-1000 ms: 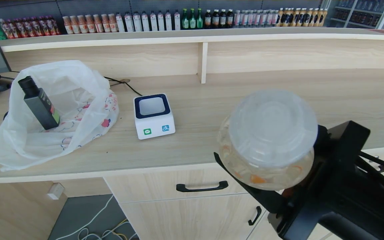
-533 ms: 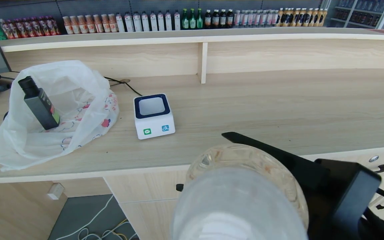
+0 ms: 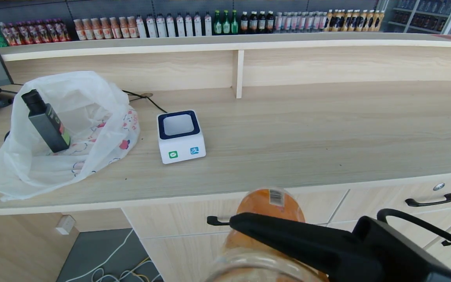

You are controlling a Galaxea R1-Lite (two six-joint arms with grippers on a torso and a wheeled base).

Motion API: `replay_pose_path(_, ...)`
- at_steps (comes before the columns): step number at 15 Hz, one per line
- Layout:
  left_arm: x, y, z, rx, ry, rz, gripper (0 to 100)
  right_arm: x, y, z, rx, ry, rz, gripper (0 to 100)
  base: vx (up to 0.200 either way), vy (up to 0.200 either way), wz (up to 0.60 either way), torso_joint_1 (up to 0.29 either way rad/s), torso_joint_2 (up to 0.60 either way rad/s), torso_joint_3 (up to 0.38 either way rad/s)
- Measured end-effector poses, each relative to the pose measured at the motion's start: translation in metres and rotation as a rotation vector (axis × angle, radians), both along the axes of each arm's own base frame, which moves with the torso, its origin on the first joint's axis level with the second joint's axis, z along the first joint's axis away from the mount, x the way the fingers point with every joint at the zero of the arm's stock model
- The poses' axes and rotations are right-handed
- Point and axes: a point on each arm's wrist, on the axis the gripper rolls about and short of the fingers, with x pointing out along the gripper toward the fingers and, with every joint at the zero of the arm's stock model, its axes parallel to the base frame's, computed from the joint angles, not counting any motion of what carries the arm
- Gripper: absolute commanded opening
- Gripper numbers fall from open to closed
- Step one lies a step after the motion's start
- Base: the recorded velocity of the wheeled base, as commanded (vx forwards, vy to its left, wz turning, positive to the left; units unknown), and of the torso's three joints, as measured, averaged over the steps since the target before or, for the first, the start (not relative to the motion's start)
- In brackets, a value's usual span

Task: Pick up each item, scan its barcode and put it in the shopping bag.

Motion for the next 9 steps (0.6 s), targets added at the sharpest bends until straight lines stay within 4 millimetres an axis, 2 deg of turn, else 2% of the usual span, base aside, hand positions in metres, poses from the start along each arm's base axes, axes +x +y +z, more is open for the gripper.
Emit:
replay_pose_path(4, 0.0, 0.0, 0.0, 0.0, 0.0, 0.0, 100, 0.0025, -0.003, -0.0083, -0.049, -0.125, -0.03, 0, 0.0, 0.0, 0.0, 0.0, 0.0, 0.0)
replay_pose_path(7, 0.0, 0.0, 0.0, 0.0, 0.0, 0.0, 100, 0.0063, -0.0045, -0.0039, 0.018, -0.254, -0.066, 0, 0.0, 0.0, 0.0, 0.0, 0.0, 0.0)
replay_pose_path(9, 0.0, 0.0, 0.0, 0.0, 0.0, 0.0, 100, 0.0081, -0.0025, -0.0085, -0.001, -0.315, -0.059, 0, 0.0, 0.0, 0.0, 0.0, 0.0, 0.0)
